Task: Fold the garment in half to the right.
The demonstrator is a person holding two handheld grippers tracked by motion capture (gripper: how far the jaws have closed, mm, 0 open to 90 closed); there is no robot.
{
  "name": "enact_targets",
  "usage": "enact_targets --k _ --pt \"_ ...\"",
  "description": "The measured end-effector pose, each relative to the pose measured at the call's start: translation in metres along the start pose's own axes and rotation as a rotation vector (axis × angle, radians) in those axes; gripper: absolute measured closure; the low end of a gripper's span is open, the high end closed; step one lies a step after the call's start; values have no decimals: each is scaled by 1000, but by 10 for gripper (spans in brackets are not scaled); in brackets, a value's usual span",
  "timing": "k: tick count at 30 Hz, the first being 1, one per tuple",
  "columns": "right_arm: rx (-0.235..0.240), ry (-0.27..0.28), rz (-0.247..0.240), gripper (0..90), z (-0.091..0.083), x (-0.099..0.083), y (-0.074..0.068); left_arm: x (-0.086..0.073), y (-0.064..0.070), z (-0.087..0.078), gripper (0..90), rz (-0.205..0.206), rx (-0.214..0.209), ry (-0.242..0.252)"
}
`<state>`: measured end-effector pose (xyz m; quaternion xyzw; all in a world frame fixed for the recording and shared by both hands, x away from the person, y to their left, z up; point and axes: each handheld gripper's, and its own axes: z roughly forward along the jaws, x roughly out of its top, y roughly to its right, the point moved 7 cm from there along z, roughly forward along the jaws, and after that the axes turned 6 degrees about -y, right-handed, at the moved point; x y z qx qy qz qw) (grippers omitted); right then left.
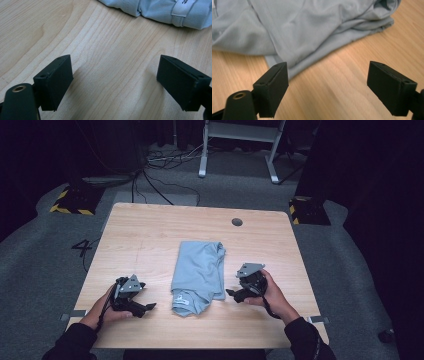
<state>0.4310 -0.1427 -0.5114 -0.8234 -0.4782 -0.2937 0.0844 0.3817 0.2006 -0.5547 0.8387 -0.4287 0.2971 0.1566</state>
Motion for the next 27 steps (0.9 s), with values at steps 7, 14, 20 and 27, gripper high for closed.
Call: enact_targets --k 7,14,20,27 --pt "-32 -26 -7 177 -14 -25 0 0 0 0 134 -1 1 0" --pt "-54 -45 -2 177 -24 -51 0 0 0 0 134 -6 4 1" --pt "-58 -62 6 176 -28 -70 -1 0 1 0 134 -11 8 1" --pt "-65 -73 42 173 -30 -94 1 0 1 0 134 -11 9 1"
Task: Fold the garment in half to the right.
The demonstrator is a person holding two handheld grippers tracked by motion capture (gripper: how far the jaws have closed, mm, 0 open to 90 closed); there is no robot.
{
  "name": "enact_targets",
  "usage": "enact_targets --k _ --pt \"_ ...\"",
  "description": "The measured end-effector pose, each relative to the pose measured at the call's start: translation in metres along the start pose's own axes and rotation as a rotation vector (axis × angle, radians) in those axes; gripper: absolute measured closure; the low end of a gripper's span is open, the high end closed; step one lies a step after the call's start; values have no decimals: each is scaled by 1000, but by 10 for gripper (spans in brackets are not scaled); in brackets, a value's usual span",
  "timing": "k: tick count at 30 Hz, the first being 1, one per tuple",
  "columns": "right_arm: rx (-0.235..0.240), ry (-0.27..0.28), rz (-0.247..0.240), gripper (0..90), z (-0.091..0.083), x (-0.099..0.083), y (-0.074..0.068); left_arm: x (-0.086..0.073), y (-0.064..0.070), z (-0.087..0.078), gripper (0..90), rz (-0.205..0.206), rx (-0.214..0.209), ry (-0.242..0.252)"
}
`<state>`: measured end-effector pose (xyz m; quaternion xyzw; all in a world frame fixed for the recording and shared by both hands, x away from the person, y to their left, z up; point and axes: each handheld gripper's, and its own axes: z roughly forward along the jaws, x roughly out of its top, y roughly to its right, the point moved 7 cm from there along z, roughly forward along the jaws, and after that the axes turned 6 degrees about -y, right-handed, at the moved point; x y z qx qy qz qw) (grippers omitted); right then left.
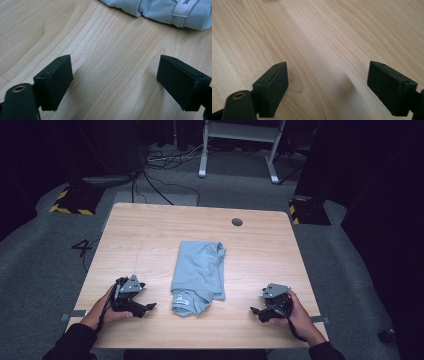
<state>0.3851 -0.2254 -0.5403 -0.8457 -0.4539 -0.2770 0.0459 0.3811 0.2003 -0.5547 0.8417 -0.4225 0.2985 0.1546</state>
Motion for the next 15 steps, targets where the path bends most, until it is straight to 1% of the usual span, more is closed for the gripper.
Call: enact_targets --k 1,3,7,9,11,14,15 --pt "6 4 13 173 -1 -2 1 0 0 0 134 -4 2 0" --pt "-2 12 23 171 -3 -7 3 0 1 0 133 -9 7 -2" --pt "29 53 86 154 -4 -16 4 0 1 0 133 -9 8 -1" --pt "43 76 131 153 -4 -22 5 0 1 0 133 -9 8 -1" --pt "63 98 161 150 -5 -26 5 0 1 0 133 -10 9 -1" --pt "69 130 201 147 -6 -33 5 0 1 0 133 -11 10 -1" --pt "66 145 206 147 -6 -34 5 0 1 0 133 -11 10 0"
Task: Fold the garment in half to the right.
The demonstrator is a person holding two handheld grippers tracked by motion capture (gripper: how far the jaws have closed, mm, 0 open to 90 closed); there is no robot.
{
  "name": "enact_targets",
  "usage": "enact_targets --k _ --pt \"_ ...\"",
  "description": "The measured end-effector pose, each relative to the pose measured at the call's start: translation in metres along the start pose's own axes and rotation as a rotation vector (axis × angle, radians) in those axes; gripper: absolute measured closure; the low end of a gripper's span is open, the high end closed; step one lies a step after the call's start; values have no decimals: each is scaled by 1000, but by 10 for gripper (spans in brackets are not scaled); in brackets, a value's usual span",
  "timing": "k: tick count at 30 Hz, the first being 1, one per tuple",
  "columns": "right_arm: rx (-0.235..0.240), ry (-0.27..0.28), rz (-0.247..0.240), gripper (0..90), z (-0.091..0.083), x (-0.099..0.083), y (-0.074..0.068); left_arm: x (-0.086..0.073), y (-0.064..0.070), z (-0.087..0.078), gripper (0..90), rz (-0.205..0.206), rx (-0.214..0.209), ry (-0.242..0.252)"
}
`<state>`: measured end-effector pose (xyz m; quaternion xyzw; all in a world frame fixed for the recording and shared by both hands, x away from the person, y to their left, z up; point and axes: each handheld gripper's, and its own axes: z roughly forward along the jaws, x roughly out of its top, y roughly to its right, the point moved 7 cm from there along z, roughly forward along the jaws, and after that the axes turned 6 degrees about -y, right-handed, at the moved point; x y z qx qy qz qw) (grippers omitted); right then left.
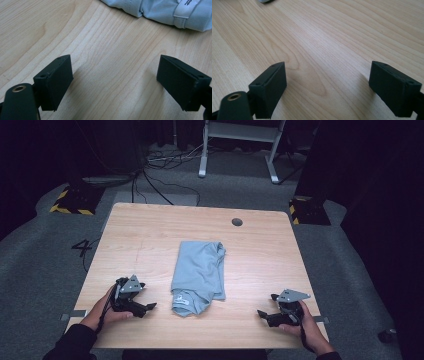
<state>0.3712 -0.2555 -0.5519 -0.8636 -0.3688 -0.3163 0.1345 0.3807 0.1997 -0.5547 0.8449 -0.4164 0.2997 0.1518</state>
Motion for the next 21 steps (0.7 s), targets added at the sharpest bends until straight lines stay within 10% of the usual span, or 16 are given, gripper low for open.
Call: enact_targets --k 21 --pt "-10 5 10 134 -2 -3 0 1 -1 0 126 10 -7 -2"
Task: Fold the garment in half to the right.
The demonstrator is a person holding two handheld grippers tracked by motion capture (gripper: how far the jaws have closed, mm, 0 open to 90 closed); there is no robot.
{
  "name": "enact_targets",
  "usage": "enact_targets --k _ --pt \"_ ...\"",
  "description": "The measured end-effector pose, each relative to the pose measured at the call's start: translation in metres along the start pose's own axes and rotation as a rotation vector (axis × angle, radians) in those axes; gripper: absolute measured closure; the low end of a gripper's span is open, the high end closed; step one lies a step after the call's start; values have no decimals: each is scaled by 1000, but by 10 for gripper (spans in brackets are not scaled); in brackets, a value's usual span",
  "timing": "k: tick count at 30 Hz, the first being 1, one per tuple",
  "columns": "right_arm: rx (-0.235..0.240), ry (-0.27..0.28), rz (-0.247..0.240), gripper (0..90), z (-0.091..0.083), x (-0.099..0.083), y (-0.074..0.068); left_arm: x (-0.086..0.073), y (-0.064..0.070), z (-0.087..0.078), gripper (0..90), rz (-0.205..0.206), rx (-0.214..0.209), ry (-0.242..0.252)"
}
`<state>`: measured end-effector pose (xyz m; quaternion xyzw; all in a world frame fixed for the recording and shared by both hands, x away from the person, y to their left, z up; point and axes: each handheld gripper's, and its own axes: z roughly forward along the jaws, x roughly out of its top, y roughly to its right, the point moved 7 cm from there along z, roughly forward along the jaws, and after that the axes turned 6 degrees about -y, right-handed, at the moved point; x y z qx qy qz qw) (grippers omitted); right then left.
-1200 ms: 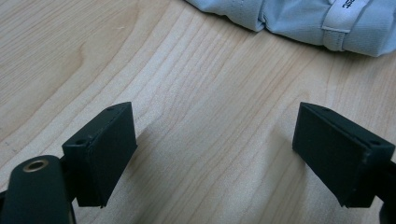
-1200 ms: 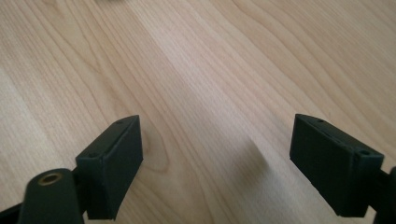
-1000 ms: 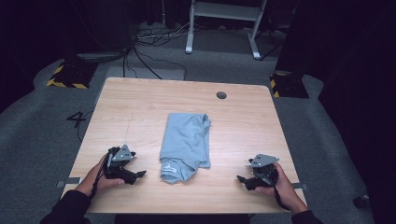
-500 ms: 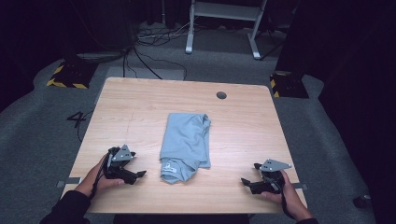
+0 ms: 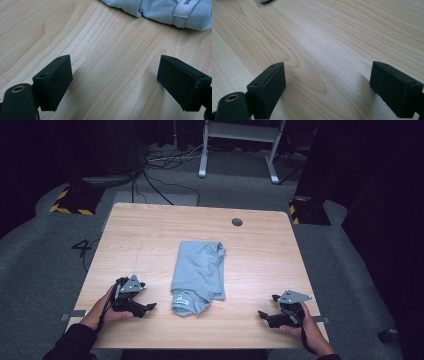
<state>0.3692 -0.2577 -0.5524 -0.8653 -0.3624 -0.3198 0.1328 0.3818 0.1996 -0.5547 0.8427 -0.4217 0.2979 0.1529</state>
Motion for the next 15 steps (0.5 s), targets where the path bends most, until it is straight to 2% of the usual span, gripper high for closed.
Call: enact_targets --k 15 --pt "9 0 -9 131 0 0 0 1 0 1 123 -1 0 1"
